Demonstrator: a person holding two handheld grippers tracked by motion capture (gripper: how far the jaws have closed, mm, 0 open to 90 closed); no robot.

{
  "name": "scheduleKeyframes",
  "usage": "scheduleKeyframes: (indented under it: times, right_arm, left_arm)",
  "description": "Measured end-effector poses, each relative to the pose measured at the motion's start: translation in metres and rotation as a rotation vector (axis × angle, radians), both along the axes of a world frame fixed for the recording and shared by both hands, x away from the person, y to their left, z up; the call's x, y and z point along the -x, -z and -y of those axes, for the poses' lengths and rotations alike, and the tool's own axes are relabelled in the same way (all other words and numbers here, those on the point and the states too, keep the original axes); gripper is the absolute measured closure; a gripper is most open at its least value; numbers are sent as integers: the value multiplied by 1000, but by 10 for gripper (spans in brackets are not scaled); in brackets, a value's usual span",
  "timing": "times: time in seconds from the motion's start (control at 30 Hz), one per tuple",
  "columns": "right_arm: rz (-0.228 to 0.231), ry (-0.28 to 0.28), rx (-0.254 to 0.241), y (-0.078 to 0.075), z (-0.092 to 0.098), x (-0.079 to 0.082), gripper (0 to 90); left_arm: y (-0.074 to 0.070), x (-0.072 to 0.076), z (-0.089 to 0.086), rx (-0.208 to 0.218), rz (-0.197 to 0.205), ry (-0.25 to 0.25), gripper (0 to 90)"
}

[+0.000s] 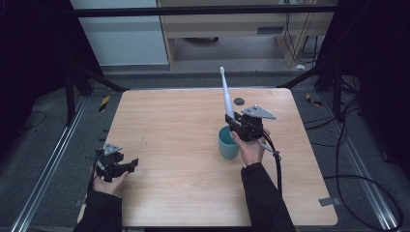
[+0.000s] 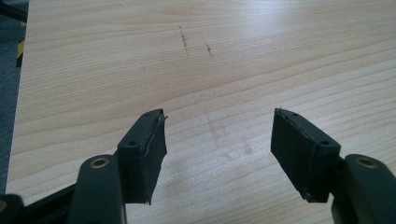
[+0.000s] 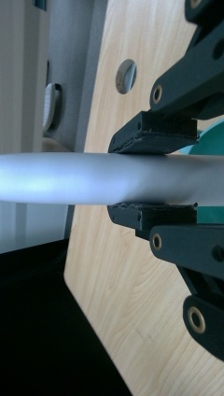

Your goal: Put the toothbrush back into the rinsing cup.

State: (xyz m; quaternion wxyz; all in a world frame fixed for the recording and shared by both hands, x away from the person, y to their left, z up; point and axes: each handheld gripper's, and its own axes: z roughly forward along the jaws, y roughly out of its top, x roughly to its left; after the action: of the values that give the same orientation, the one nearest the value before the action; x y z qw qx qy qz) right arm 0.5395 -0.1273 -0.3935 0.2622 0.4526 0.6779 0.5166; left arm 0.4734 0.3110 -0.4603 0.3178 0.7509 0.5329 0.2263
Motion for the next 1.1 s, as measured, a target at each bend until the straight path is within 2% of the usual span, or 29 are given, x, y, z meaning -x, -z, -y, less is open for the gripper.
scheduleKeyframes:
  times: [0.13, 0.43, 0.7, 1.1]
  right_arm:
    - [-2, 7, -8, 6, 0, -1, 662]
    - [-41, 9, 33, 22, -3, -3, 662]
    - [-63, 4, 78, 27, -11, -2, 661]
    - [-88, 12, 109, 30, -10, -2, 661]
  left_arm:
    - [0, 0, 0, -1, 0, 1, 350]
    - [0, 0, 0, -1, -1, 2, 351]
    - [0, 0, 0, -1, 0, 1, 351]
    - [0, 0, 0, 0, 1, 2, 350]
